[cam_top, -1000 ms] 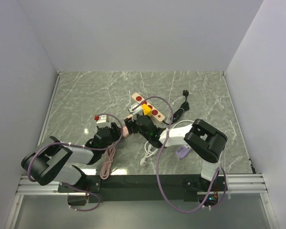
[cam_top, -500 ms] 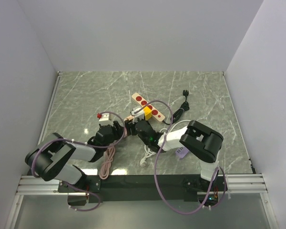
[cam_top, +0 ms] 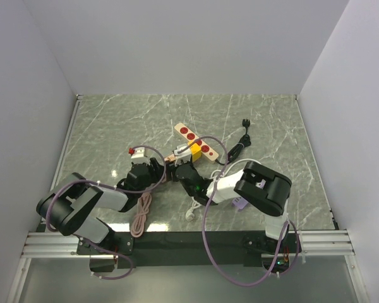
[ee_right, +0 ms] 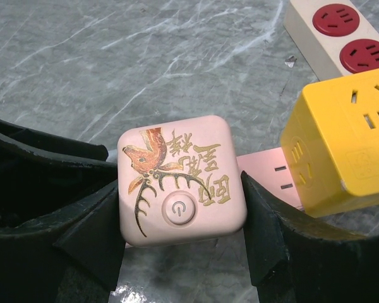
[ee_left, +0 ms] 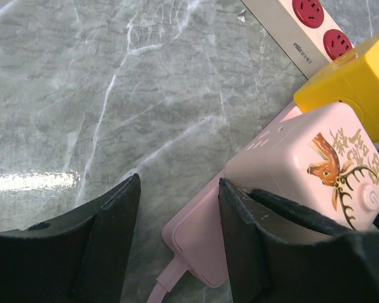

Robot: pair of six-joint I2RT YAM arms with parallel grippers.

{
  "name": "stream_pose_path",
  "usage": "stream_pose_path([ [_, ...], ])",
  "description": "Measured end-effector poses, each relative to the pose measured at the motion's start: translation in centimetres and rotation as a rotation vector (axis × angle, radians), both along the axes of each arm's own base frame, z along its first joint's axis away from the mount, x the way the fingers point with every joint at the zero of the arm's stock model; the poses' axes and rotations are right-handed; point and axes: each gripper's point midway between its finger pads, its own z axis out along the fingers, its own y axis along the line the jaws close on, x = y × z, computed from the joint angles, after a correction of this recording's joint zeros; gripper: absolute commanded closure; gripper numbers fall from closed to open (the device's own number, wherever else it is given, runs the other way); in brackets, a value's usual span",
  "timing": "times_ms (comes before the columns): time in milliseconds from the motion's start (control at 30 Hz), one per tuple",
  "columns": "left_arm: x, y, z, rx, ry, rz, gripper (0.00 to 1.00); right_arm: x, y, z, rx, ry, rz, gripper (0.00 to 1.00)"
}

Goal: Insert the plug

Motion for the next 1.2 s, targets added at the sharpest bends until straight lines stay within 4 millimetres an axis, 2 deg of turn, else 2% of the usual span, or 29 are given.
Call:
stream_pose_path([
  [267, -0.2, 0.4, 0.2, 0.003, 0.008, 0.011, 0.43, -0.3, 0.2, -0.7, -0.004, 0.005, -0.043, 1.00],
  [467, -0.5, 1.0, 1.6, -0.004, -0.005, 0.031, 0.43, -0.5, 0.3, -1.7, -0.046, 0.010, -0.067, 1.00],
  [600, -0.8, 2.2, 3.4, -0.022, -0.049, 0.073, 0.41, -0.3, 0.4, -1.7, -0.077, 0.008, -0.084, 1.00],
  [767, -1.4, 3.8, 6.9, -0.076, -0.145, 0.133, 0.40, 0.0, 0.9, -1.6, -0.128, 0.017, -0.102, 1.00],
  [967, -1.8, 5.5, 9.9, -0.107, -0.222, 0.202, 0.39, 0.5, 2.6, -1.1, -0.150, 0.032, -0.078, 1.00],
  [1067, -2.1, 6.2, 10.6, -0.114, -0.240, 0.223, 0.39, 0.9, 4.1, -0.8, -0.155, 0.043, -0.028, 1.00],
  [1200, -2.2, 7.4, 11.5, -0.119, -0.265, 0.275, 0.39, 1.8, 7.1, 0.0, -0.157, 0.041, 0.057, 1.00],
])
